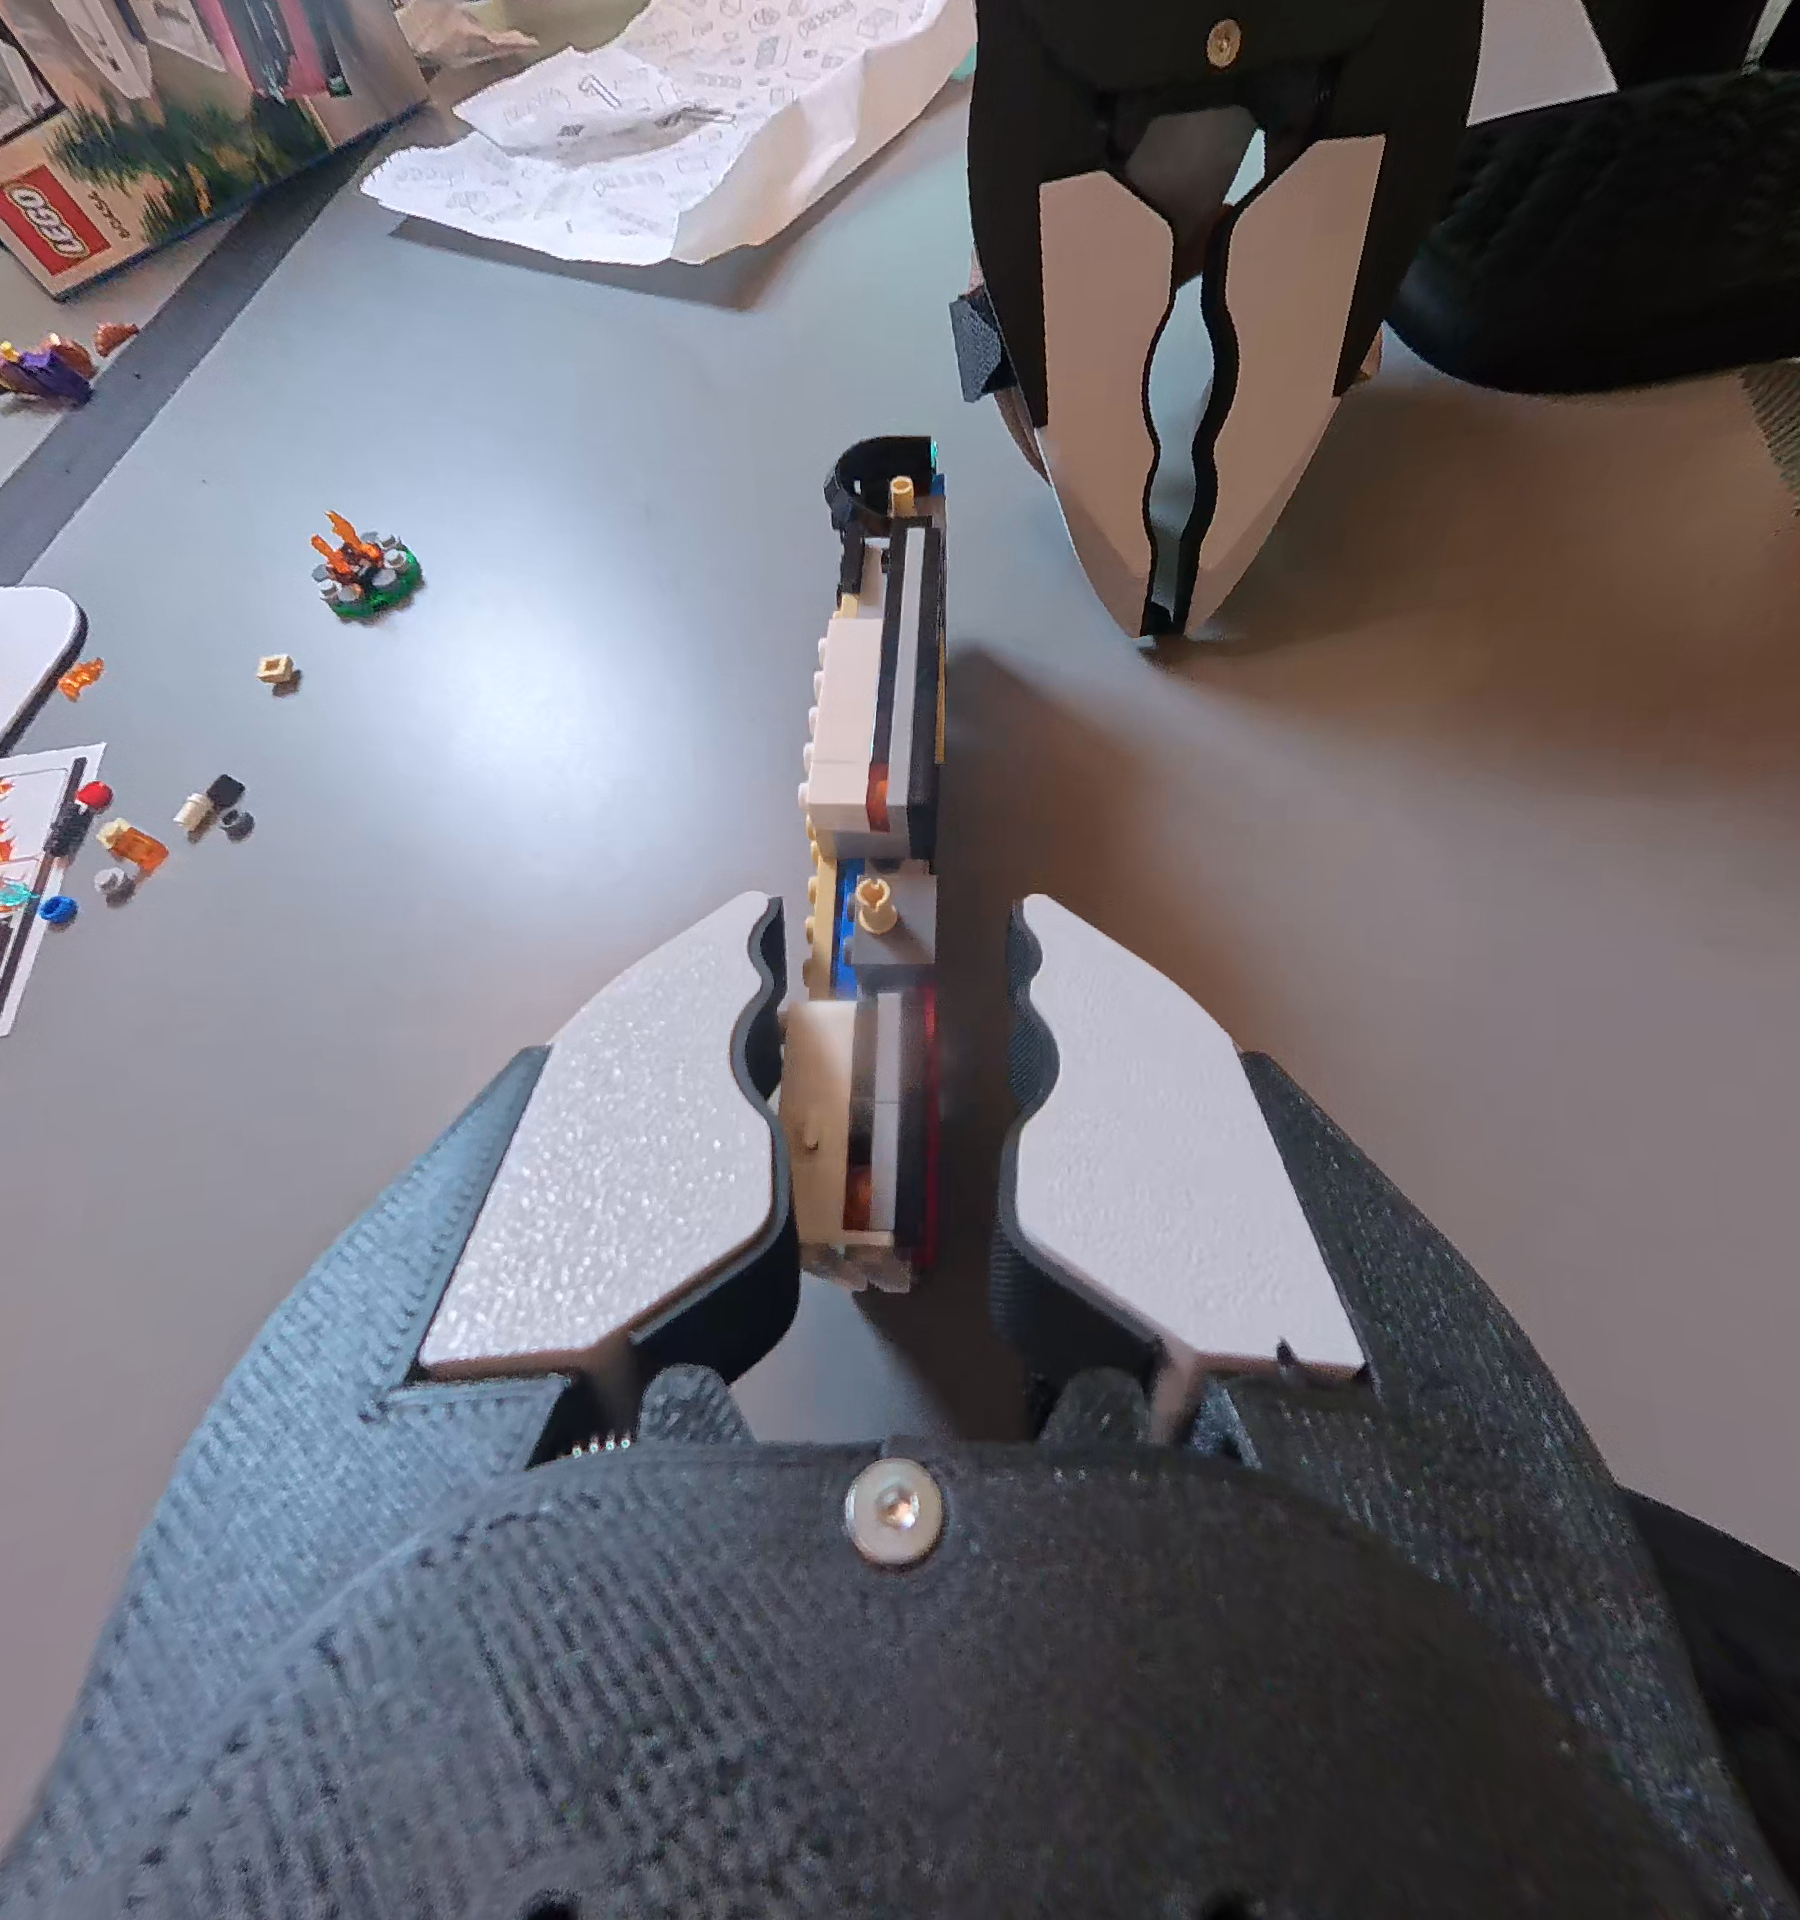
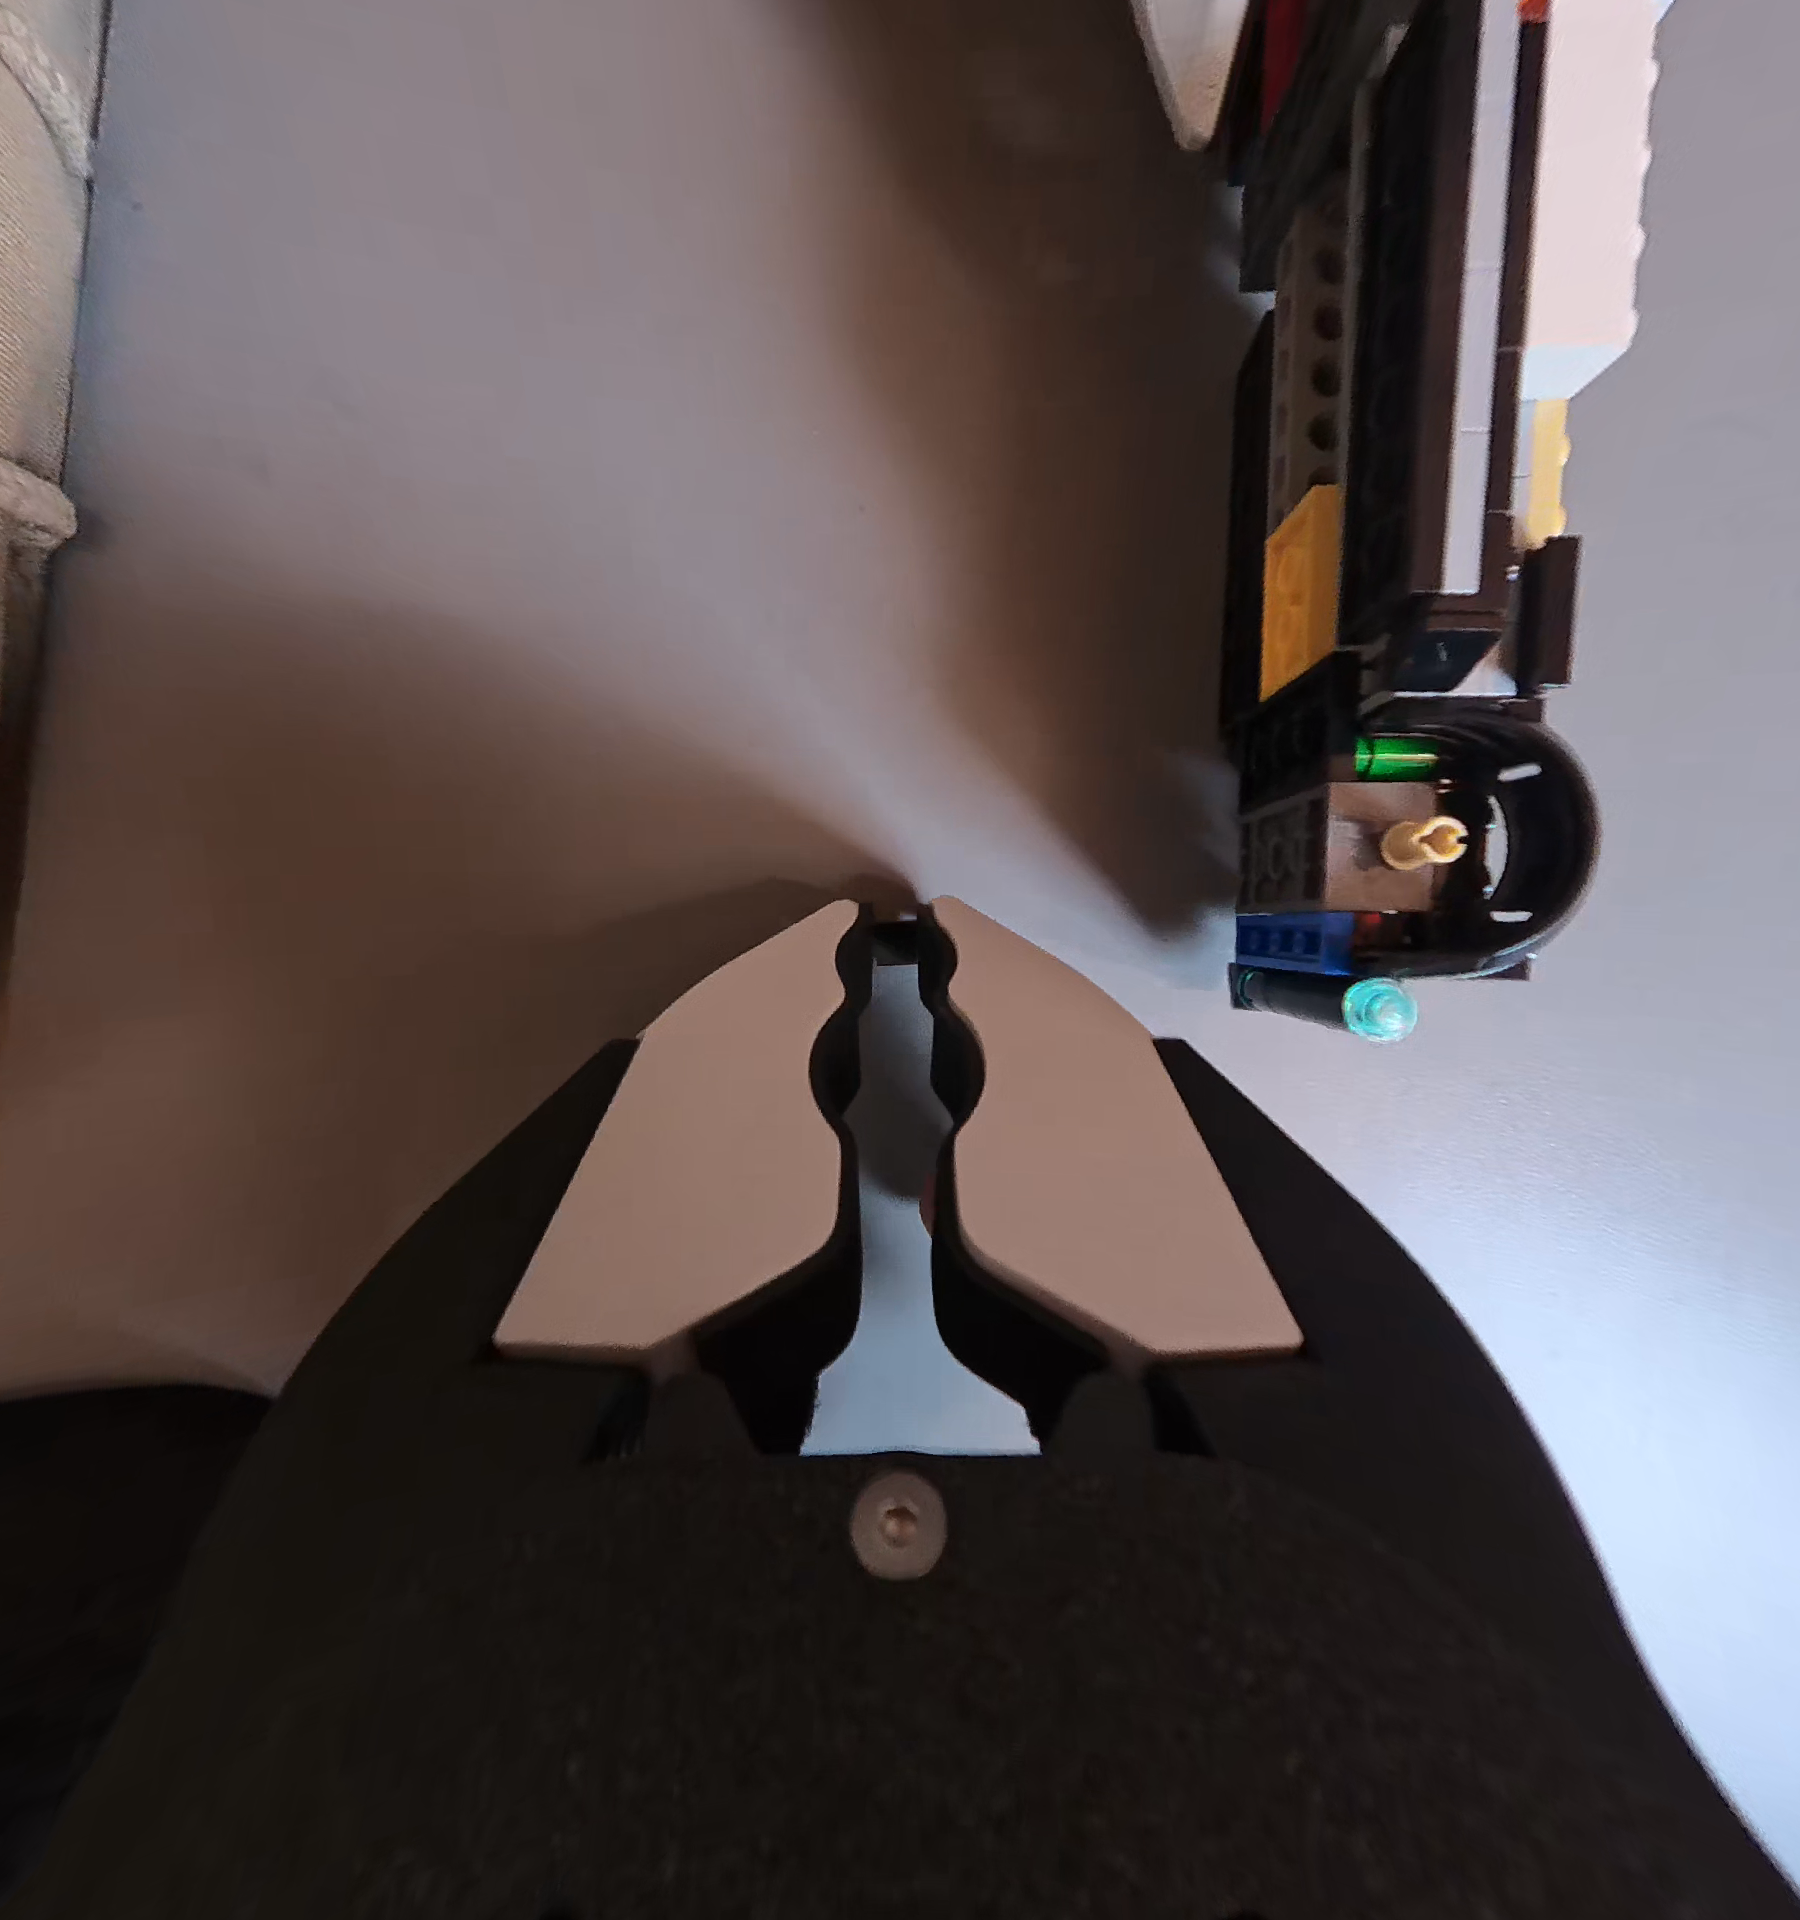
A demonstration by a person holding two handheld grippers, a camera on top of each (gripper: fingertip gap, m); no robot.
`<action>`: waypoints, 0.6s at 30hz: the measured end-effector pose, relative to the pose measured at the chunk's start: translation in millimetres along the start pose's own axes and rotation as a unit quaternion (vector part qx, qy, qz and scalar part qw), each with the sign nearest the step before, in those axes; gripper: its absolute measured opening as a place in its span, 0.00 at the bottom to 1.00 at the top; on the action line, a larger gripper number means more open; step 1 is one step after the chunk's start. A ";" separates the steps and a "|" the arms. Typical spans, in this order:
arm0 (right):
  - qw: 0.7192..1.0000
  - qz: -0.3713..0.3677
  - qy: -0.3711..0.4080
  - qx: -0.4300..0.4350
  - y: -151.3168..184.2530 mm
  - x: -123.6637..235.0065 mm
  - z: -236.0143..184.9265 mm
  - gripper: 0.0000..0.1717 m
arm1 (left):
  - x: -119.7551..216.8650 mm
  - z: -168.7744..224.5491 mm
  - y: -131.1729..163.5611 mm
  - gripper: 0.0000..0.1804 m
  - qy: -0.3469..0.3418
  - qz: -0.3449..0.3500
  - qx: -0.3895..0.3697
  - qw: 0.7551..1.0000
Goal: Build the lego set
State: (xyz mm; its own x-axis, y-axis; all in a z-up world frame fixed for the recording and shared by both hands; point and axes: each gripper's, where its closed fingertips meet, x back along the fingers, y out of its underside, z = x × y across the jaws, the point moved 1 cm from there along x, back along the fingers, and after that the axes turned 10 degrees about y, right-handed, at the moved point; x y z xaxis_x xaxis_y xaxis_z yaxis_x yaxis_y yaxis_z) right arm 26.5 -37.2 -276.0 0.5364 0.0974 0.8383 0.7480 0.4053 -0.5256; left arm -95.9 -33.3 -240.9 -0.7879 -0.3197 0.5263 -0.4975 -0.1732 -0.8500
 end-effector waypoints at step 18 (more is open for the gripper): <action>0.999 0.020 0.024 -0.017 5.3 6.3 4.6 0.05 | 2.3 -2.1 -6.9 0.25 -0.026 -0.007 -0.016 1.000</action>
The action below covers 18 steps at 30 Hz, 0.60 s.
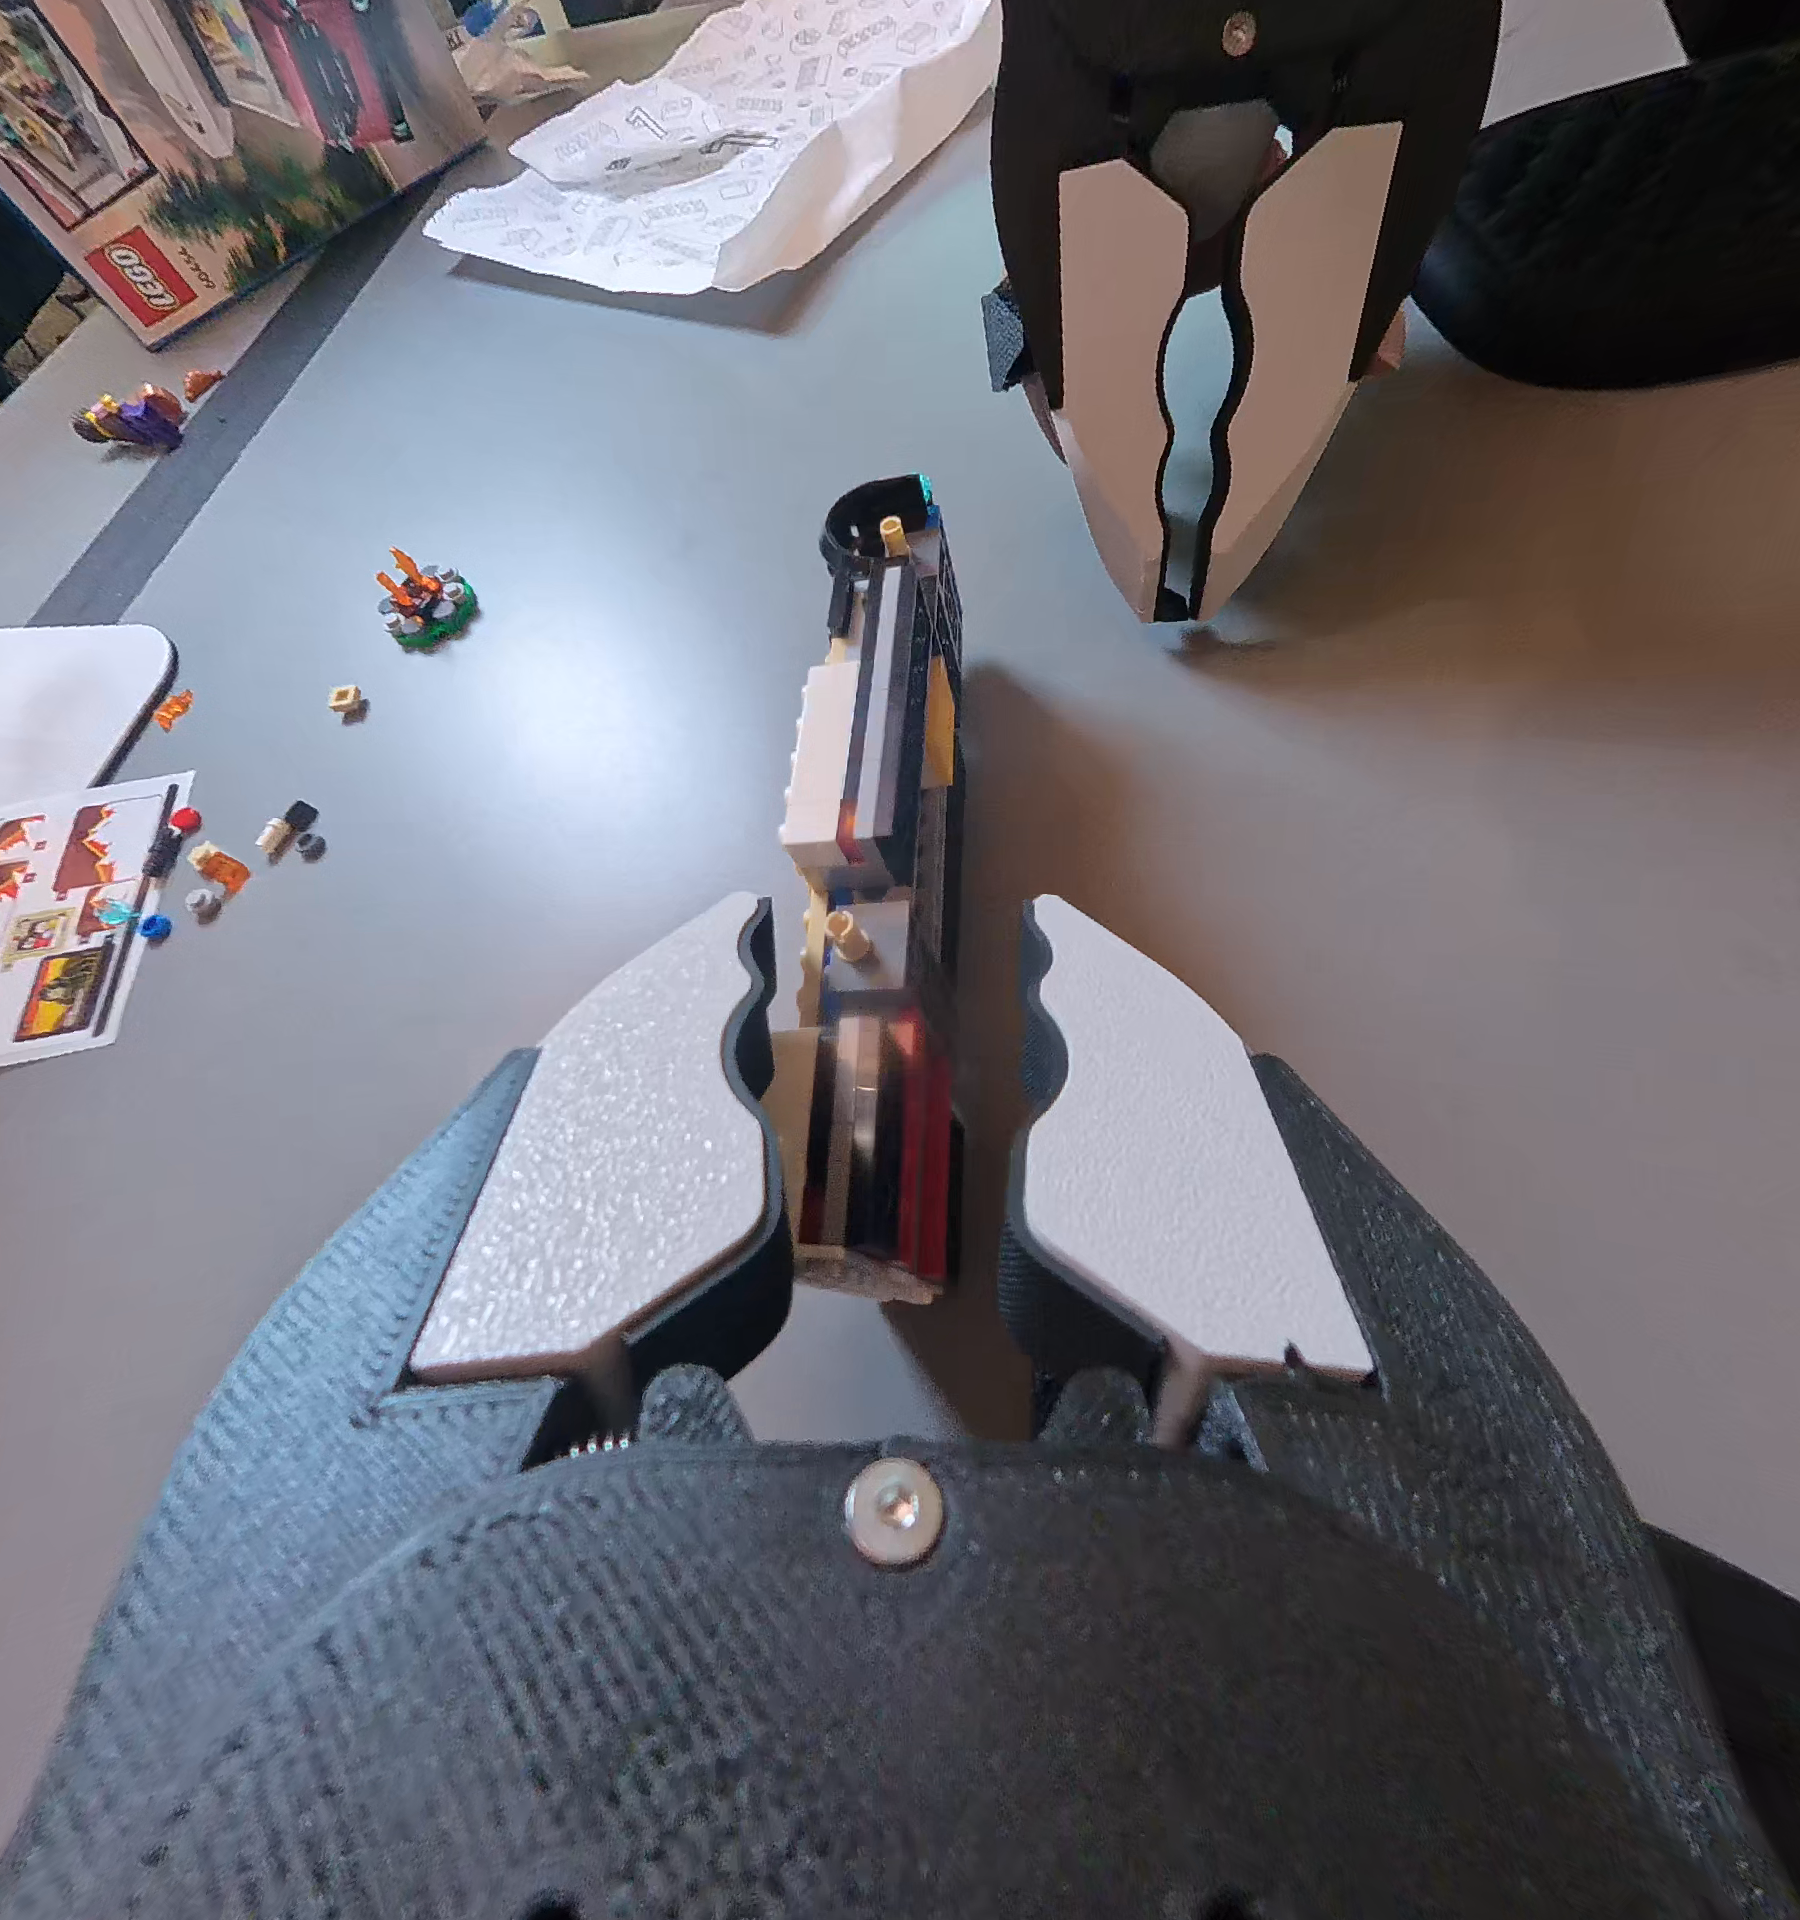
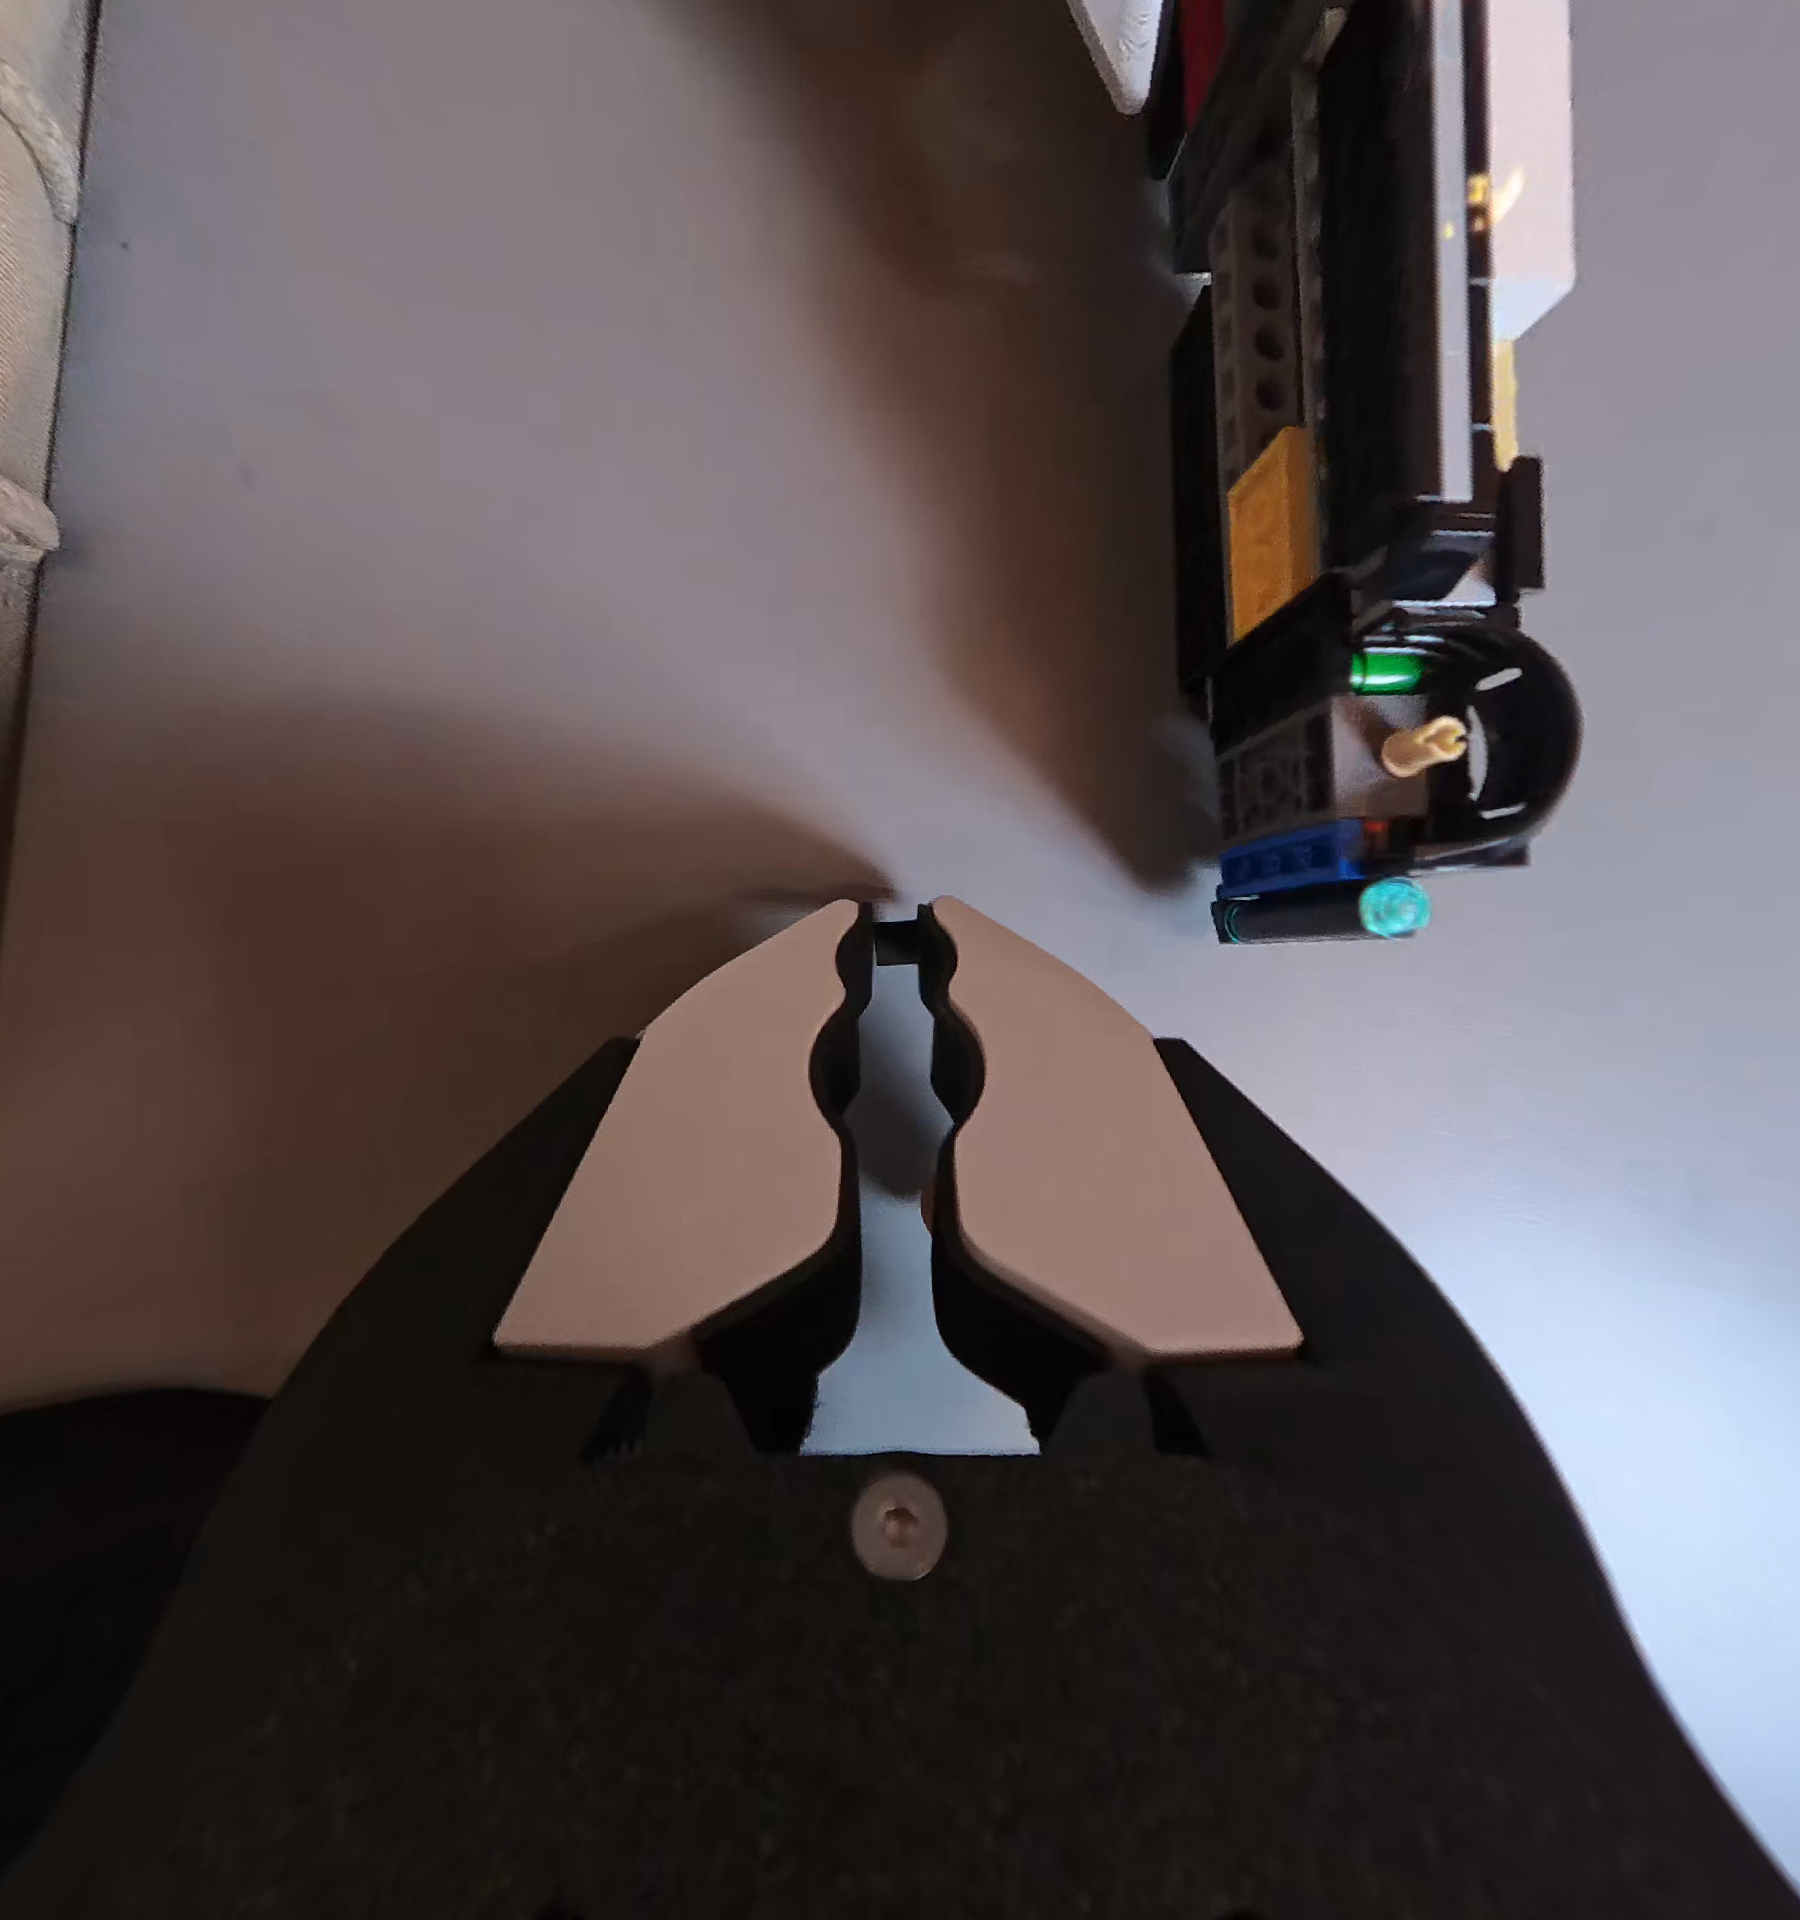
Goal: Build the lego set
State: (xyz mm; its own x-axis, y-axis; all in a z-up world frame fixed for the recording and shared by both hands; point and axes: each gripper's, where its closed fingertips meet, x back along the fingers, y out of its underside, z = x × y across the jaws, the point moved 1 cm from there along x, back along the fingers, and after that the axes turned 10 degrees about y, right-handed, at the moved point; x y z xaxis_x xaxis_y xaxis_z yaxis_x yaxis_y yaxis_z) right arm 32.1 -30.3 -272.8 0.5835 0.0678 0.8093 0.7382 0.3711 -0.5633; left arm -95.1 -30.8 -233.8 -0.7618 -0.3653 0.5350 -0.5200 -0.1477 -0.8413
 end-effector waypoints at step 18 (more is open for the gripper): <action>0.995 0.038 0.094 0.018 -17.8 43.0 60.6 0.05 | -2.4 -7.6 -4.7 0.19 0.124 -0.210 -0.070 0.967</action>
